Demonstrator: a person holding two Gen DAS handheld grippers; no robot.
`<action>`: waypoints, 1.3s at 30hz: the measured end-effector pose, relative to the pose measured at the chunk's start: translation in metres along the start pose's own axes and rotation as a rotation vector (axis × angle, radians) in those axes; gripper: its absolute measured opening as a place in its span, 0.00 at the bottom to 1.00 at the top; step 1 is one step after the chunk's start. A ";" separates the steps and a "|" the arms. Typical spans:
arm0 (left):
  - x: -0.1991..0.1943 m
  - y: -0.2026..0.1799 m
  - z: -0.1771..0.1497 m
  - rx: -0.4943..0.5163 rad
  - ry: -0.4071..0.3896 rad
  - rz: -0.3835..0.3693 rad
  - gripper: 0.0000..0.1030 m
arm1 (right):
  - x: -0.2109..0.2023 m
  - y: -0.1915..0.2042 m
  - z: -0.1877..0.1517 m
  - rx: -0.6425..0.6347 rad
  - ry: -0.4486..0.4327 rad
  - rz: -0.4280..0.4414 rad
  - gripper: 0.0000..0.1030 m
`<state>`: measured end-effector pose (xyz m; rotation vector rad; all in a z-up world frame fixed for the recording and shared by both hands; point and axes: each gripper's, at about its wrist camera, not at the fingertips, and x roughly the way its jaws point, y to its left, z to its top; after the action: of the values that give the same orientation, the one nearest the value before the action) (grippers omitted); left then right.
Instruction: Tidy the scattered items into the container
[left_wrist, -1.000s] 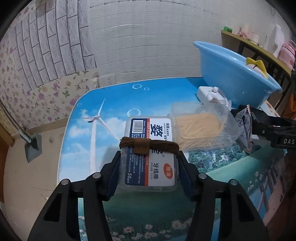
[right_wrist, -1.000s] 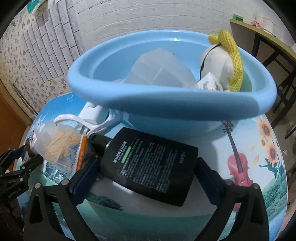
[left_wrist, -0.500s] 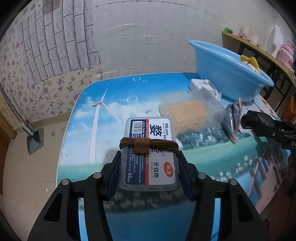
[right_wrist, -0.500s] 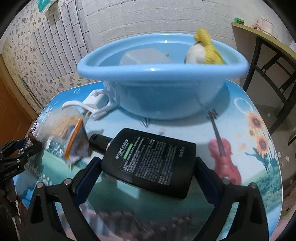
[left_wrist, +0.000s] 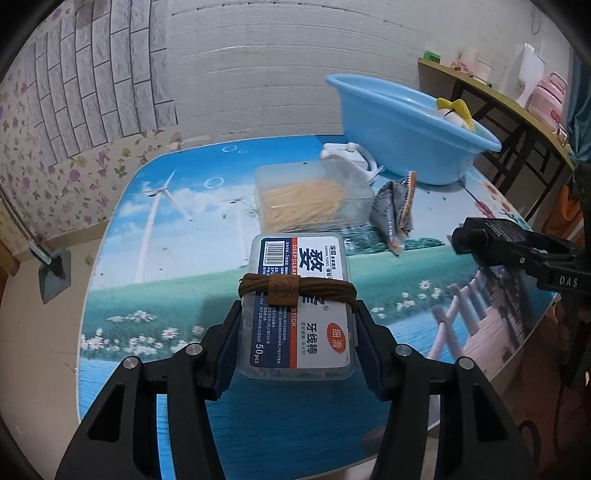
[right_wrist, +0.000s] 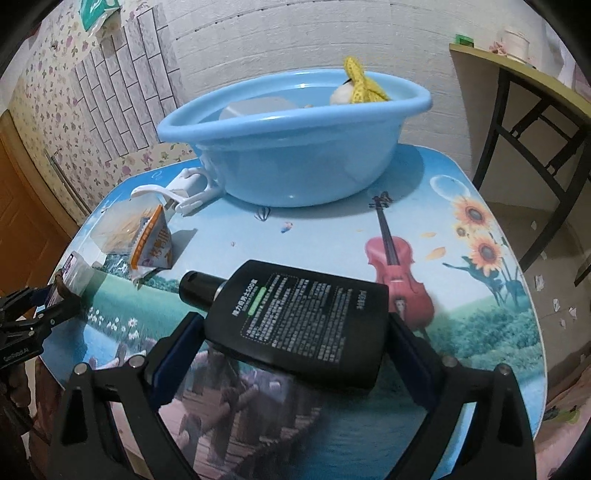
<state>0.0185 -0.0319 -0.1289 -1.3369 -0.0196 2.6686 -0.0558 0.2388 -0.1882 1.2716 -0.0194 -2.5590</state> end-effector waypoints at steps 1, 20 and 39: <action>0.001 -0.001 0.000 -0.001 0.004 -0.001 0.53 | -0.002 0.001 0.000 -0.009 -0.005 0.000 0.94; 0.016 -0.007 0.006 0.001 -0.005 0.039 0.67 | 0.004 -0.002 -0.001 -0.009 0.005 0.025 0.94; 0.031 -0.016 0.010 0.041 -0.004 0.038 1.00 | 0.010 -0.001 0.001 0.028 -0.040 0.010 1.00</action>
<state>-0.0056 -0.0109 -0.1467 -1.3325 0.0600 2.6883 -0.0624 0.2369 -0.1954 1.2269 -0.0694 -2.5837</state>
